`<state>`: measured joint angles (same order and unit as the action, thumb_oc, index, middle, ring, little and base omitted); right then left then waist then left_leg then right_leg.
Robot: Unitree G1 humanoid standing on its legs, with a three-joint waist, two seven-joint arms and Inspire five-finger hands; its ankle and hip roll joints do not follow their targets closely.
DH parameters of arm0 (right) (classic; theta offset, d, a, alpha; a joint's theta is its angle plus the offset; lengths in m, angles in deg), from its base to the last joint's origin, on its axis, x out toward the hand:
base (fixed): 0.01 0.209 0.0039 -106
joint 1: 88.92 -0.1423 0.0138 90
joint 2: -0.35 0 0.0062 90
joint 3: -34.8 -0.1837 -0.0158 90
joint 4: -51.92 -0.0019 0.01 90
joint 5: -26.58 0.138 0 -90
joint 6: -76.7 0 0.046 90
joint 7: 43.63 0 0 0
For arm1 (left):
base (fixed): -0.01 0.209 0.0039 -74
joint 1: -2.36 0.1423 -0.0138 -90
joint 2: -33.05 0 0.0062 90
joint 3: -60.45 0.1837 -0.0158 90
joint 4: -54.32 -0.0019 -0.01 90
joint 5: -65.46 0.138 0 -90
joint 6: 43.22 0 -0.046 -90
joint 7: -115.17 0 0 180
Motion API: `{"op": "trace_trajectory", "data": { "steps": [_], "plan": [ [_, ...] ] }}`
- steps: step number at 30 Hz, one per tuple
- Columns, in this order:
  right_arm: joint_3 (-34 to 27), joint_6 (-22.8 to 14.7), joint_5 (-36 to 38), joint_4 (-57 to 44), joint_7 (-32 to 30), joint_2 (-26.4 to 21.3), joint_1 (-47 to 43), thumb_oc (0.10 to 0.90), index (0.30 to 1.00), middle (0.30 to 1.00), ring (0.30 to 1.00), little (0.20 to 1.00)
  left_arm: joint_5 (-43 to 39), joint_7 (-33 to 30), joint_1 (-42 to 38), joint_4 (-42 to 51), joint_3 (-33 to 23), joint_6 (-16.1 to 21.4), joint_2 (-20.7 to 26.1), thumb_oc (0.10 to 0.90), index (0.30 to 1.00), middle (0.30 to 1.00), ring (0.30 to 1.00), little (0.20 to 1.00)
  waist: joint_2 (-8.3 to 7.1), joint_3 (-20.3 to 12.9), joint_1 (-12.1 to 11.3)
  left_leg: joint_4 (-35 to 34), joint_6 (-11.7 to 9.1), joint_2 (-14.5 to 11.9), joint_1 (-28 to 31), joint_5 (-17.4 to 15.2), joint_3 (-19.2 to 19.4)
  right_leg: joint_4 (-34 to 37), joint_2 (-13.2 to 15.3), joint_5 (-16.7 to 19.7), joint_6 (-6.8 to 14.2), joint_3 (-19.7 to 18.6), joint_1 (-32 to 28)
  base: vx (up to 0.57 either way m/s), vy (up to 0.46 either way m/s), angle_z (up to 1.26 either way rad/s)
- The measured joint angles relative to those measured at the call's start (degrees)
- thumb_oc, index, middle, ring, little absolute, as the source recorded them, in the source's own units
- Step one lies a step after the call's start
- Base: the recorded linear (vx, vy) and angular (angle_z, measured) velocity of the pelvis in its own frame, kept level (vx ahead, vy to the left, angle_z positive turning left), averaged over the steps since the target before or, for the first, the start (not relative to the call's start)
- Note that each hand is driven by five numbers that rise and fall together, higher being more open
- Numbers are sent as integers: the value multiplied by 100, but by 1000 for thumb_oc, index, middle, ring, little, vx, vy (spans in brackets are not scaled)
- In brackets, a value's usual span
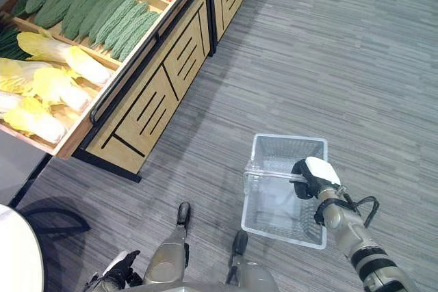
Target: Get the vegetables into the basket
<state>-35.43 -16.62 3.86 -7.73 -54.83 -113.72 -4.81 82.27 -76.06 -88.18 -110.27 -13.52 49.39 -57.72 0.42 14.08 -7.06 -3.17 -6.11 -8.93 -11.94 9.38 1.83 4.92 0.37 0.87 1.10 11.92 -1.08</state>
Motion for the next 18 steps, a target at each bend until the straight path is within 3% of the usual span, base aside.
{"op": "trace_trajectory", "data": {
  "steps": [1,2,3,6,13,18],
  "plan": [
    [-29,-1,-3,-17,-2,9,56,400,300,300,300,300,2,0,13,-14,-1,-18,-2,900,1000,1000,1000,1000,21,-22,-1,12,74,28,71,58,55,-98,44,-58,81,-78,-18,190,267,-20],
    [-41,-8,-16,-30,11,119,194,400,300,300,300,300,4,-8,-59,44,7,-58,104,900,1000,1000,1000,1000,-206,-27,1,15,324,307,132,164,236,-430,381,-190,258,-155,97,138,203,-16],
    [-37,-9,-23,-28,24,186,222,400,300,300,300,300,6,-13,-95,91,8,-51,161,900,1000,1000,1000,1000,-281,-50,9,18,395,427,146,123,268,-537,507,-227,303,-210,138,178,267,3],
    [-20,-18,-84,58,18,506,195,400,300,300,300,300,-2,-73,-443,230,4,-2,373,900,1000,1000,1000,1000,-351,-103,-25,7,660,727,296,-61,341,-995,852,-272,415,-348,232,102,150,6],
    [97,21,-117,272,18,725,-85,400,300,300,300,300,-11,-239,-767,278,3,7,713,900,1000,1000,1000,1000,-520,-205,-138,-45,861,972,569,-284,374,-1451,1083,-223,676,-378,248,112,161,-1],
    [168,47,-116,397,18,764,-60,400,300,300,300,300,-13,-158,-556,138,28,-22,712,900,1000,1000,1000,1000,-642,-288,-102,-36,1133,1057,805,-527,319,-3553,1282,-128,824,-612,1186,140,98,2]
  ]
}}
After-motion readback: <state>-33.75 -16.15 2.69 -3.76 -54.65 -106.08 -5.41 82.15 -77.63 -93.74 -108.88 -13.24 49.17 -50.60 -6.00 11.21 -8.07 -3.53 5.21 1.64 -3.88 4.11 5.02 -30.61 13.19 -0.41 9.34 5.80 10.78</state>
